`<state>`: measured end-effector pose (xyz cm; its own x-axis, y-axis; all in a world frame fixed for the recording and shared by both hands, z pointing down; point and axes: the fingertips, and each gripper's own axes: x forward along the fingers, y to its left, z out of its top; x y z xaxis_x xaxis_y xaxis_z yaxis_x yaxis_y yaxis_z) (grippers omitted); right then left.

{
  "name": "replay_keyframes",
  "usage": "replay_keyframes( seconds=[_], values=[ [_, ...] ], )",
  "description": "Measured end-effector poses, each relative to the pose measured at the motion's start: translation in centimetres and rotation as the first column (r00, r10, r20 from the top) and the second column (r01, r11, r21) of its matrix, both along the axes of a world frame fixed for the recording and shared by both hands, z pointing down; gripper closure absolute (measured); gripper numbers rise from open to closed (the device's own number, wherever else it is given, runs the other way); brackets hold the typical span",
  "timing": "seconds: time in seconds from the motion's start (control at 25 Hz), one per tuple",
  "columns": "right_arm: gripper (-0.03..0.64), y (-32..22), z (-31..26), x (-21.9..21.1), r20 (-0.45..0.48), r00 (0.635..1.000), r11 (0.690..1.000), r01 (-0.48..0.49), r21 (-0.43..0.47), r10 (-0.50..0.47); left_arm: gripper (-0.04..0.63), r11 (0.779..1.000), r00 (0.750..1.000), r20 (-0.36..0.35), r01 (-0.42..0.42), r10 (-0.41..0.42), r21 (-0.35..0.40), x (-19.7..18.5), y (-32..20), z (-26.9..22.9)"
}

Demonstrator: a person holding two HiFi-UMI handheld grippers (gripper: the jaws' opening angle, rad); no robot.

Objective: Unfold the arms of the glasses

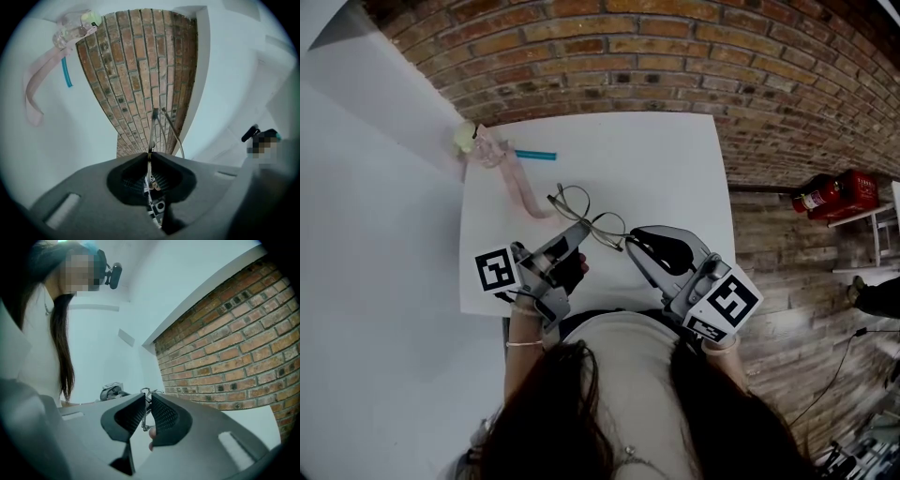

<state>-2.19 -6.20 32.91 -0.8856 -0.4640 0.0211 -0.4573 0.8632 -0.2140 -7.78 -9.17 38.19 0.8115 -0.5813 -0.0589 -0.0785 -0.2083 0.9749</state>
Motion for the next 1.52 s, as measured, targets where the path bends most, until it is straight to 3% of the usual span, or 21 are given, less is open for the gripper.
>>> replay_keyframes(
  seconds=[1.36, 1.52],
  values=[
    [0.572, -1.1, -3.0, 0.3, 0.033, 0.999, 0.998, -0.013, 0.059, 0.011, 0.574, 1.0, 0.995, 0.101, -0.01, 0.013, -0.03, 0.9, 0.7, 2.0],
    [0.572, -1.1, -3.3, 0.5, 0.04, 0.999, 0.998, -0.017, 0.061, 0.014, 0.574, 1.0, 0.982, 0.188, -0.024, 0.025, -0.007, 0.6, 0.8, 2.8]
  ],
)
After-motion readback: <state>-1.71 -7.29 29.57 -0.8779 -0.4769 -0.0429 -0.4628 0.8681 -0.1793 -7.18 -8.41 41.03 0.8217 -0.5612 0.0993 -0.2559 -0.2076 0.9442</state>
